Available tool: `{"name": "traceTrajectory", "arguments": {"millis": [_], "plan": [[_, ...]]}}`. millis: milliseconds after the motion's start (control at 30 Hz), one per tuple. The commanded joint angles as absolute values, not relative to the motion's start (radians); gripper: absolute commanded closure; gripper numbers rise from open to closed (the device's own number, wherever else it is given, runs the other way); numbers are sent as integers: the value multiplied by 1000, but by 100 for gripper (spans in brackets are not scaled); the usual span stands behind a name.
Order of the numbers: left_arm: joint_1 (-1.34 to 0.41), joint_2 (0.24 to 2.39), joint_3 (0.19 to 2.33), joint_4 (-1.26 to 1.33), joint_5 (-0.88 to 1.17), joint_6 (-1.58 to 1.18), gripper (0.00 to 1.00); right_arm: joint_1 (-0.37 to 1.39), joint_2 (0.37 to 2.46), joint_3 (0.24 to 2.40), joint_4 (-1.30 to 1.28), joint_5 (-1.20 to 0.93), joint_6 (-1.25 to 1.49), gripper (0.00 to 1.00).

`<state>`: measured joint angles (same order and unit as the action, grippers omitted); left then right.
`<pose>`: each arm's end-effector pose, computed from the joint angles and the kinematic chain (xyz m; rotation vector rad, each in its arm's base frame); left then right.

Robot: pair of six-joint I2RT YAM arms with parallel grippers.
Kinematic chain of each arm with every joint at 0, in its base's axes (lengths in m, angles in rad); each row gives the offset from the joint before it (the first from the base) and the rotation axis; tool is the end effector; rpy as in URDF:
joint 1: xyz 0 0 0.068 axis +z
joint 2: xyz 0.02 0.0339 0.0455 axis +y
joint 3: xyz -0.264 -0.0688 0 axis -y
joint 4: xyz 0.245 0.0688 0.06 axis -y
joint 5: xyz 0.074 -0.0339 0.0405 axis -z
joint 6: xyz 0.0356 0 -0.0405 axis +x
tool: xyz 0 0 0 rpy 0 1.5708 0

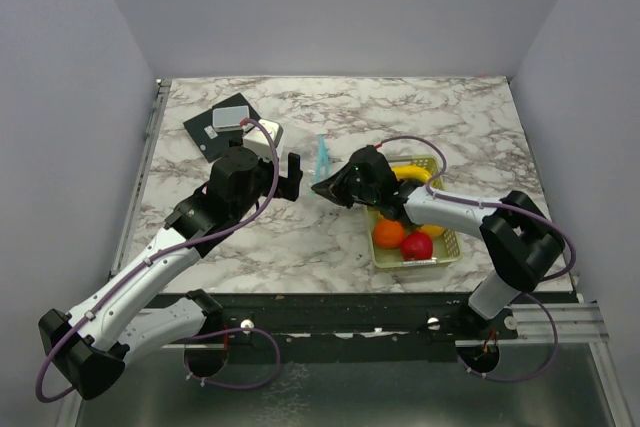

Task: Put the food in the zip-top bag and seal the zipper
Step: Pick up the zipper food storage bag at the center of the board.

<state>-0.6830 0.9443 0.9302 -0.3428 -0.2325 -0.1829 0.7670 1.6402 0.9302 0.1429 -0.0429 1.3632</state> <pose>0.1703 -0.1280 0.3459 0.3256 1.9064 -0.3573 0.2550 0.2479 0.2038 0.6860 2.3299 1.1910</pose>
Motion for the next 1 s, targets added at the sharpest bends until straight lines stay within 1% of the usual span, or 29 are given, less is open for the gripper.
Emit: {"name": "traceTrajectory", "arguments": {"millis": [0, 400, 700, 967], "plan": [[-686, 937, 934, -358, -244, -190, 1, 784, 1626, 925, 170, -41, 1315, 99], [-685, 947, 971, -376, -276, -213, 1, 838, 1517, 928, 99, 78, 1186, 99], [-686, 1046, 1105, -464, -294, -265, 1, 911, 1428, 951, 28, 228, 1066, 99], [-687, 1147, 1226, -525, -276, -298, 1, 970, 1413, 1002, -46, 309, 973, 99]]}}
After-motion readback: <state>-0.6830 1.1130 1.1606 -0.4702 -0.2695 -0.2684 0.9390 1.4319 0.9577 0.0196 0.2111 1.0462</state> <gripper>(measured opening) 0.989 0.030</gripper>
